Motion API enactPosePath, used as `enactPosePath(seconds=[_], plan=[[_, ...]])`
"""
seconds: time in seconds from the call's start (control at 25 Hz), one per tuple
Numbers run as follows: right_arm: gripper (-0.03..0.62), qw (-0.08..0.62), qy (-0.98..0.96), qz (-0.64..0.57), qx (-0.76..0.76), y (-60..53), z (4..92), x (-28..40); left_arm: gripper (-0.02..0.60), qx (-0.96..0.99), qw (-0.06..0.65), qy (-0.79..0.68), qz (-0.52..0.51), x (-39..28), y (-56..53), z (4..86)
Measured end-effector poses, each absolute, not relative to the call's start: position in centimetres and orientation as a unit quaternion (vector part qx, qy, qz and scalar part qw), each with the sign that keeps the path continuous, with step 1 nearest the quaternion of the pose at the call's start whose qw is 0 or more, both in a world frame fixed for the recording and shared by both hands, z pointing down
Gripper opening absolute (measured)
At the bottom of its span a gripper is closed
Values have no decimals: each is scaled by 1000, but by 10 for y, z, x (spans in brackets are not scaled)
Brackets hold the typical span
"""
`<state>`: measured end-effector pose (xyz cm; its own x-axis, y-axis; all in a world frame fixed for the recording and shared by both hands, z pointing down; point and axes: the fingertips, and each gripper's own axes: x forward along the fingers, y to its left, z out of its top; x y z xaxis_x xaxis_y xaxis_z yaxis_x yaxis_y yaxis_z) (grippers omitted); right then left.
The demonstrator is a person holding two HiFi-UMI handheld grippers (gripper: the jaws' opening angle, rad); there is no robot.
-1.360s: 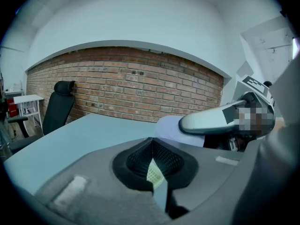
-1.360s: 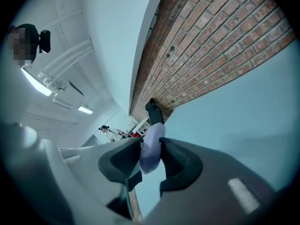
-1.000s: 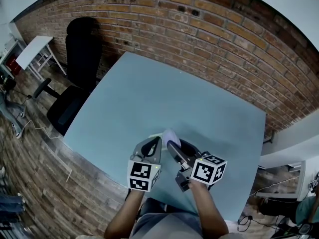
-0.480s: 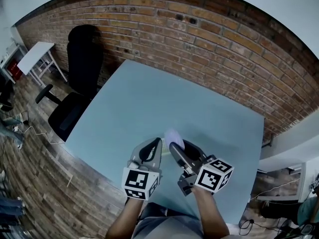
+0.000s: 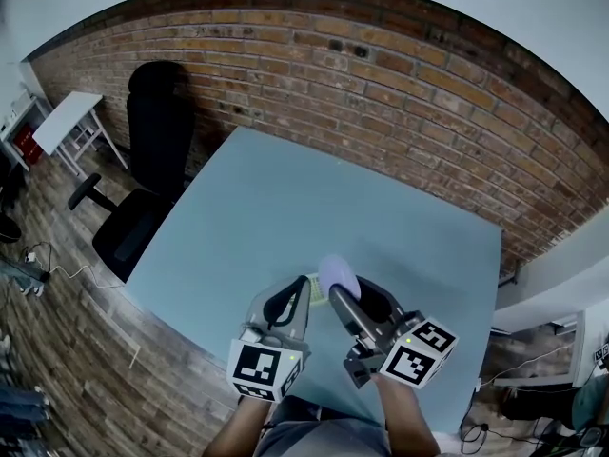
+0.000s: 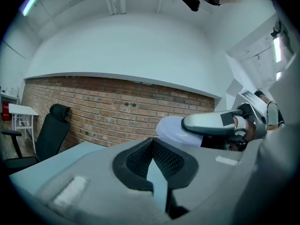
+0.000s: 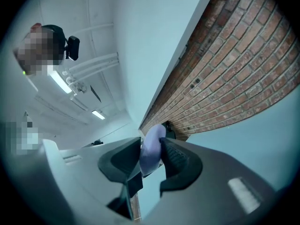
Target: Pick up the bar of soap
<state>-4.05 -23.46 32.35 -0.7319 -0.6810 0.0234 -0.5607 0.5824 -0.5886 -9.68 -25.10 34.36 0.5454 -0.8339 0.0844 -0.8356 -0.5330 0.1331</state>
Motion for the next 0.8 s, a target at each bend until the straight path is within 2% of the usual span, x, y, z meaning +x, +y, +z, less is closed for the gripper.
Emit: enactPosePath(seconds=[0.8], plan=[[137,129,886,-266,-358,-233,302,-27,2,879,74,-471,-13,-91,-251,319]])
